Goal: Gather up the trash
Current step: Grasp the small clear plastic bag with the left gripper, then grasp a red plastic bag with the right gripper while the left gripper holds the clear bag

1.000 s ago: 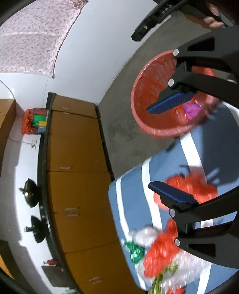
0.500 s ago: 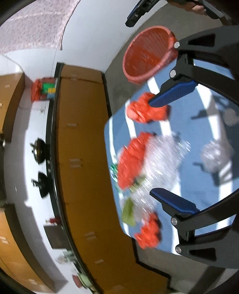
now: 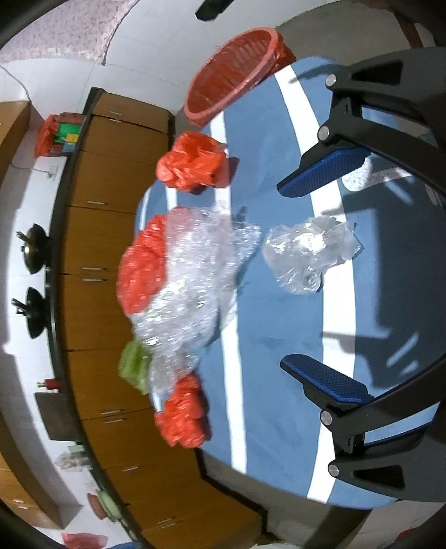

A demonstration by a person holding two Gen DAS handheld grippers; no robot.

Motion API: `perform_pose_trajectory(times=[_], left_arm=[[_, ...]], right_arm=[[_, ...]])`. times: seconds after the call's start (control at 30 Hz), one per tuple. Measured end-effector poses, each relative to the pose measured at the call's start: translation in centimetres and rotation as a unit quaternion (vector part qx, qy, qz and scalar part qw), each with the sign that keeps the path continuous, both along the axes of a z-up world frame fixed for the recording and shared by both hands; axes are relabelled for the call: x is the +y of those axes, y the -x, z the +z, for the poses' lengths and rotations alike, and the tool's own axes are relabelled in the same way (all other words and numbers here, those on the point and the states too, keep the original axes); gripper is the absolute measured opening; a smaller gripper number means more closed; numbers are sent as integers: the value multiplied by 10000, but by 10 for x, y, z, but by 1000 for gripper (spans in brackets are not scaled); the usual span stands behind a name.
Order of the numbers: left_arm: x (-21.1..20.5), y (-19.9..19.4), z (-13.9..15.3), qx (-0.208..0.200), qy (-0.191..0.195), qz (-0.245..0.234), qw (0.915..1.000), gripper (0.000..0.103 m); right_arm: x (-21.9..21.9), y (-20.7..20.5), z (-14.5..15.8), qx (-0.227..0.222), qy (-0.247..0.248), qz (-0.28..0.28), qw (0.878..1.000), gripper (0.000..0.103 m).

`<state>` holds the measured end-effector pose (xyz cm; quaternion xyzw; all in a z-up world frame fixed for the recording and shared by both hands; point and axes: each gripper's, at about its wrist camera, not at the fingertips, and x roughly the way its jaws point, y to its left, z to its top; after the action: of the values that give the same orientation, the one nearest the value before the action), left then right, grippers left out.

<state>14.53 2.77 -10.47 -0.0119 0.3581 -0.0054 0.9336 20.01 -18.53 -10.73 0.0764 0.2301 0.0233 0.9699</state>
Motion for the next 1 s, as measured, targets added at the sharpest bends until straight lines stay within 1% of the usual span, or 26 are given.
perform_pose_trajectory(times=[0.07,0.17,0.23,0.3,0.37,0.43,0.47,0.53,0.67,0.77,0.9,1.0], left_arm=[[-2,-4,-6,61,-12,31,10000,91],[-3,-13,-17,218,9,93,9997,85],[-3,-17,-23,328,45,110,9994,78],[-3,-20,-29,419,88,112,9990,74],[-3,-21,-32,473,112,93,9988,67],[-2,-22,-35,546,170,34,9984,47],[-1,-23,-37,585,204,13,9981,46],[4,-23,-35,562,261,7,9981,40],[21,-25,-27,488,273,117,9984,39],[42,-28,-18,352,230,312,9986,39],[76,-37,-8,225,180,647,9975,39],[98,-46,-6,202,183,858,9959,39]], right_arm=[[1,-3,-1,29,7,-3,10000,50],[3,-7,-2,52,14,-2,10000,50],[4,-10,-3,74,34,14,10000,50],[5,-12,-6,103,58,30,9999,50],[6,-14,-8,138,62,43,9999,50],[8,-17,-11,170,71,60,9998,50],[9,-18,-11,182,80,69,9998,50],[12,-21,-13,198,98,103,9997,50],[20,-31,-12,205,129,193,9995,50],[28,-42,-11,211,125,259,9994,50],[41,-66,-12,278,80,355,9989,50],[54,-88,-14,356,54,411,9985,50]])
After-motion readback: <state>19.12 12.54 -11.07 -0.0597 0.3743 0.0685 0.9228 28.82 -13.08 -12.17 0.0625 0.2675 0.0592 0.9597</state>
